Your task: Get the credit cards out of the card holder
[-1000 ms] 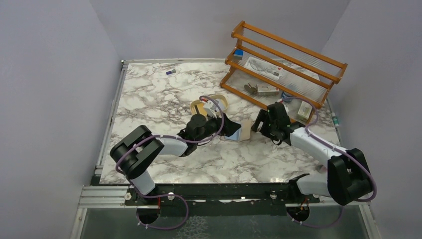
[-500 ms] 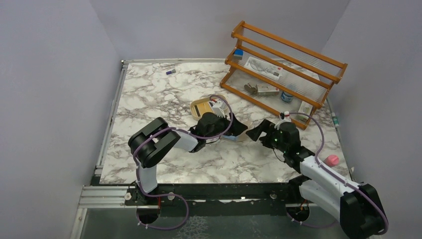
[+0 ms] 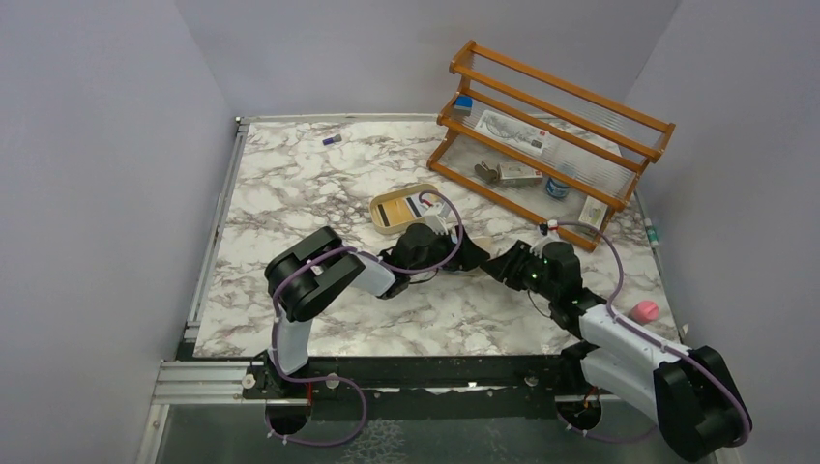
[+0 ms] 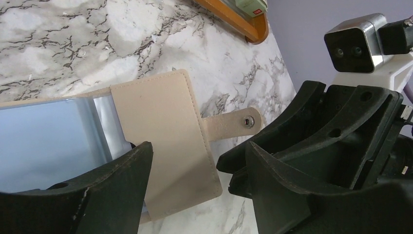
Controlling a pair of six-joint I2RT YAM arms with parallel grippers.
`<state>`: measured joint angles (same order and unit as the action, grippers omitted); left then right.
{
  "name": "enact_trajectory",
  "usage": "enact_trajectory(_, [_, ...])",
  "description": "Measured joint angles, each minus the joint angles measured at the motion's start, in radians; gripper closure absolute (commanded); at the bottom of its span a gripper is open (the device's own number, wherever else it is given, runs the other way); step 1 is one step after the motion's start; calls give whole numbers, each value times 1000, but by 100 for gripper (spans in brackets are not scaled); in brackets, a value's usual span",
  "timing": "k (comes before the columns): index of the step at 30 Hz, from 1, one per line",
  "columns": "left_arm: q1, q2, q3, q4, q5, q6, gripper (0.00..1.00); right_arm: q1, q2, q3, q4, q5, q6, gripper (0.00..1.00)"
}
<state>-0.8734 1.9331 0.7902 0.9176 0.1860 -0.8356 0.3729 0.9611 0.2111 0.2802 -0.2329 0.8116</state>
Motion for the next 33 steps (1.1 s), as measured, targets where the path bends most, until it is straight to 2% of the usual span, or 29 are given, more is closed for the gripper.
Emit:
enact_trajectory(5, [-4,0,5,-20,-1,-3,30,0,13,-24,62,-15,6,68])
enact_trajectory(15, [-4,1,34,-42,-9,-10,30,0,117,-60,177,-30,29,69])
enact_trajectory(24, [0,1,34,-54,-16,-10,30,0,170,-84,256,-40,56,99])
enact_trajectory(33, [32,1,16,-55,-17,-14,32,0,165,-84,275,-42,58,99])
